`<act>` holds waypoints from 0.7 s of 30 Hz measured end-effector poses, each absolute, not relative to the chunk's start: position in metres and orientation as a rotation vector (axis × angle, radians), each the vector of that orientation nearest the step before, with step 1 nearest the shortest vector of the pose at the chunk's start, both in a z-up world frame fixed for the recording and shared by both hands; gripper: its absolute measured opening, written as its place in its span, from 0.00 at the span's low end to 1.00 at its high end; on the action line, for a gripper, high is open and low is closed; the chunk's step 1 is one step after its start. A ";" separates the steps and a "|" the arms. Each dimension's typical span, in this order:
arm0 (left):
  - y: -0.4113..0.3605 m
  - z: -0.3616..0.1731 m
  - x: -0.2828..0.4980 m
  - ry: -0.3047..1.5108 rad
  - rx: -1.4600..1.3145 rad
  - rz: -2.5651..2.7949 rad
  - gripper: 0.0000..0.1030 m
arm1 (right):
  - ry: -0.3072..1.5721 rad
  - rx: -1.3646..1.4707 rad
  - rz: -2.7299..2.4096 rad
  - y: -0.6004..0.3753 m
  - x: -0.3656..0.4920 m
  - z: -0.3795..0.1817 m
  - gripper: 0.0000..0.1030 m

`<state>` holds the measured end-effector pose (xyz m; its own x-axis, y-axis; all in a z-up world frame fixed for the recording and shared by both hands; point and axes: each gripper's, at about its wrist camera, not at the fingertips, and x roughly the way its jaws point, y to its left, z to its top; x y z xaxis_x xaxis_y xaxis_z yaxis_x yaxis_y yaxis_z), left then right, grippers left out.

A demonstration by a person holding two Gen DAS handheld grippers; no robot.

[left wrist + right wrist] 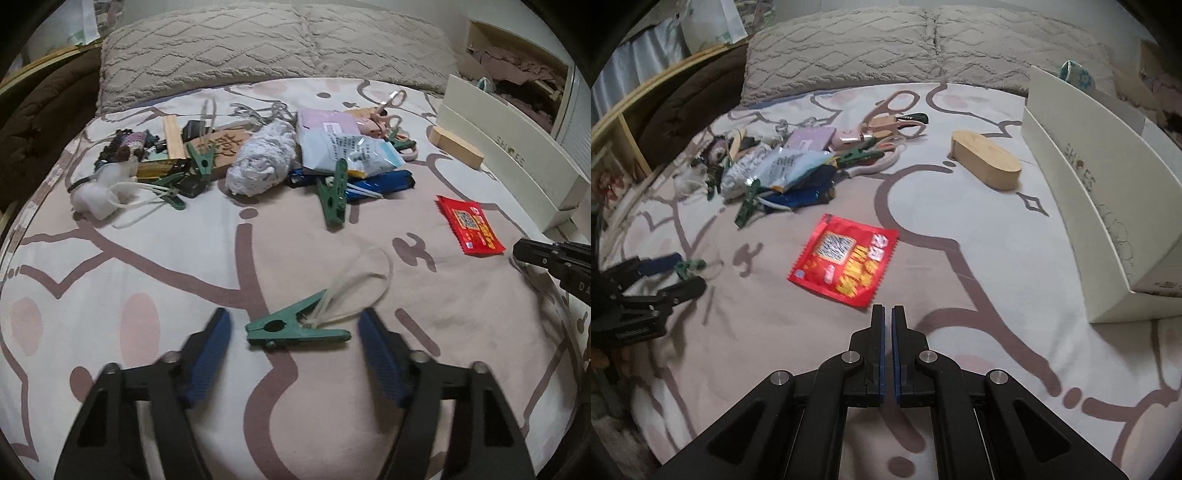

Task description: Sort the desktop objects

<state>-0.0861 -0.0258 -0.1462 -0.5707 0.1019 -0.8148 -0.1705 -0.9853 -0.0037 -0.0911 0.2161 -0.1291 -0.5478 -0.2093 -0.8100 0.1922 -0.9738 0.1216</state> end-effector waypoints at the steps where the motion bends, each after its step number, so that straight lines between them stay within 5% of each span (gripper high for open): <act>1: -0.027 -0.146 -0.086 0.104 -1.368 2.658 0.56 | -0.035 1.350 -2.583 0.215 -0.092 -0.128 0.02; 13: -0.028 -0.144 -0.085 0.088 -1.351 2.655 0.52 | -0.084 1.237 -2.662 0.211 -0.098 -0.115 0.07; 15: -0.028 -0.144 -0.085 0.088 -1.351 2.655 0.53 | -0.061 1.247 -2.661 0.210 -0.099 -0.117 0.43; 17: -0.027 -0.144 -0.085 0.090 -1.351 2.655 0.53 | 0.016 1.255 -2.693 0.207 -0.098 -0.119 0.64; 21: -0.026 -0.145 -0.085 0.096 -1.353 2.654 0.53 | 0.033 1.225 -2.698 0.206 -0.096 -0.118 0.90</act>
